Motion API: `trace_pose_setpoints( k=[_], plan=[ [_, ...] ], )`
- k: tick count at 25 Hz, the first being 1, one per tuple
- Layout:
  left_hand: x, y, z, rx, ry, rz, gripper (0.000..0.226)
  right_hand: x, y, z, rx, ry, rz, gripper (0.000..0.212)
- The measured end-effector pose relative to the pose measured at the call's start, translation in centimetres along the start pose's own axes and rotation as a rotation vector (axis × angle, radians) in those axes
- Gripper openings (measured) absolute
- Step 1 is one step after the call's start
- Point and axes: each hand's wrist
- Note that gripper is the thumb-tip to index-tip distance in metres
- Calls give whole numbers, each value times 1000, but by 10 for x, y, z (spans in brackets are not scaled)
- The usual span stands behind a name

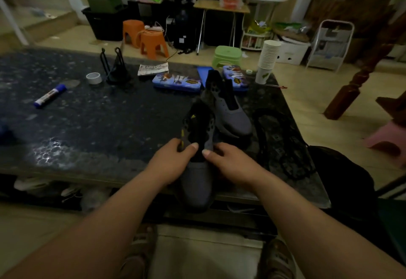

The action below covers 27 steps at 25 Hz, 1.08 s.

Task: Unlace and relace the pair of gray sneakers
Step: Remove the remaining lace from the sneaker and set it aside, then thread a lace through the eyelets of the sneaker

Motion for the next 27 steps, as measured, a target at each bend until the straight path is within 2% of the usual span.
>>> trace_pose_setpoints(
  k=[3,7,8,10,12,13,15,17,20,22,24,27],
  plan=[
    [6,-1,22,51,67,78,56,-6,8,19,164,9,47,53],
    [7,6,41,134,61,127,41,-17,10,43,323,38,-241,38],
    [4,8,43,161,67,139,38,-19,11,44,335,32,-282,36],
    [1,10,45,153,70,144,38,-17,5,38,251,-15,-255,39],
    [7,5,43,128,43,130,53,-7,-14,28,193,-20,-219,45],
    [14,3,40,175,56,139,62,1,-29,25,242,12,-258,45],
    [33,6,30,354,204,155,58,26,-65,12,354,144,-447,33],
    [55,18,16,412,399,69,35,51,-91,-5,281,278,-572,30],
    [75,47,3,272,524,-2,14,70,-103,-26,195,385,-628,36],
    [77,64,-3,163,527,23,6,79,-101,-32,172,396,-659,28],
    [75,82,-10,-18,465,124,9,83,-99,-37,133,400,-671,28],
    [61,111,-20,-271,345,417,20,80,-100,-43,112,377,-596,38]
  ],
)
Point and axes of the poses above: each hand's wrist, its own z-axis towards the middle knuckle, its own y-axis out of the palm, x = y × z, and after that the axes turned 6 degrees about -z, right-handed
